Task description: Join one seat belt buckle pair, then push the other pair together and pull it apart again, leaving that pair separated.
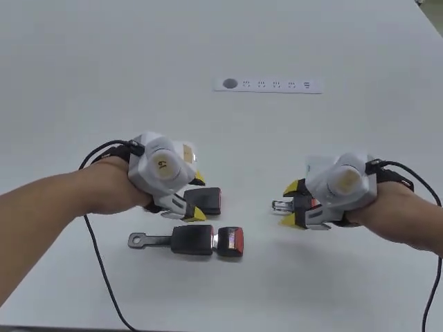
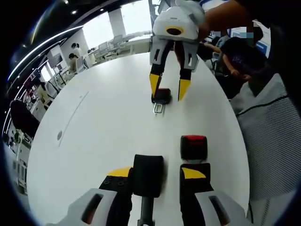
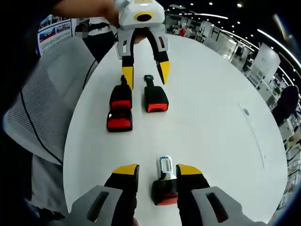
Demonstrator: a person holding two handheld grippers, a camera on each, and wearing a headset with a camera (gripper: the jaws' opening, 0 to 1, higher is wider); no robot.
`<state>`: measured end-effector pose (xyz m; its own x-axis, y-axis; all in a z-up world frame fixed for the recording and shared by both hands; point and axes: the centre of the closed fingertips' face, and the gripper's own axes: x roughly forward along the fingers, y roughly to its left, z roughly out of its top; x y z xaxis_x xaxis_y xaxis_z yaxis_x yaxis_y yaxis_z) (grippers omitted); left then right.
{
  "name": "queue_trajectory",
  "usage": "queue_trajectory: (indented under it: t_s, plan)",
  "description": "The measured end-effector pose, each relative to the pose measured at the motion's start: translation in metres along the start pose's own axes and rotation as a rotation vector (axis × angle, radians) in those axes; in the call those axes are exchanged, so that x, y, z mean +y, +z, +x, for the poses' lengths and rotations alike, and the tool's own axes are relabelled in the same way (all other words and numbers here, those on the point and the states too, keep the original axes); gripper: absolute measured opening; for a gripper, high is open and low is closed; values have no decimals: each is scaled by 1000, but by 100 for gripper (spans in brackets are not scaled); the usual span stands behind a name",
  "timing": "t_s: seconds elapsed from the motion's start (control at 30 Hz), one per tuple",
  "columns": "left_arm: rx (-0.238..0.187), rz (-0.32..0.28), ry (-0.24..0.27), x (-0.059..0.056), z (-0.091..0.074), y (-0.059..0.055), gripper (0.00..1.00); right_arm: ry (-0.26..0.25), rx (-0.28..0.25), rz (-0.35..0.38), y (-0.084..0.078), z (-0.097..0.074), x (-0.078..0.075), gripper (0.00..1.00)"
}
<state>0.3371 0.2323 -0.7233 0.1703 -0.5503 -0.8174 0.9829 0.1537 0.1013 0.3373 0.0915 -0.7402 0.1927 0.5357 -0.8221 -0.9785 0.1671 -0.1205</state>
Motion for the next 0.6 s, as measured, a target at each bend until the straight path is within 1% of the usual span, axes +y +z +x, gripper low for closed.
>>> queue_trajectory:
  t_s: [0.07, 0.1, 0.2, 0.23, 0.33, 0.4, 0.47, 0.53, 0.6]
  plan:
    - [10, -5, 2, 3, 1, -4, 41, -5, 8, 6, -6, -2, -7, 29]
    - [15, -6, 5, 6, 3, -9, 41, -8, 13, 7, -9, -3, -10, 29]
    - [30, -13, 19, 13, 6, -15, 42, -11, 34, 7, -19, -5, -16, 29]
    - [34, -14, 14, 15, 7, -16, 42, -10, 37, 8, -21, -5, -17, 29]
    - [43, -6, -15, 14, 11, -16, 42, -6, 49, 21, -27, -6, -18, 30]
    - [58, 6, -29, 13, 14, -19, 42, 8, 58, 15, -32, -4, -15, 30]
    - [67, 12, -35, 13, 16, -21, 40, 15, 72, 3, -36, -2, -15, 30]
    - [72, 26, -31, 15, 20, -23, 38, 19, 82, 0, -39, -2, -15, 31]
    - [77, 24, -45, 14, 23, -25, 38, 18, 87, 2, -44, 0, -17, 31]
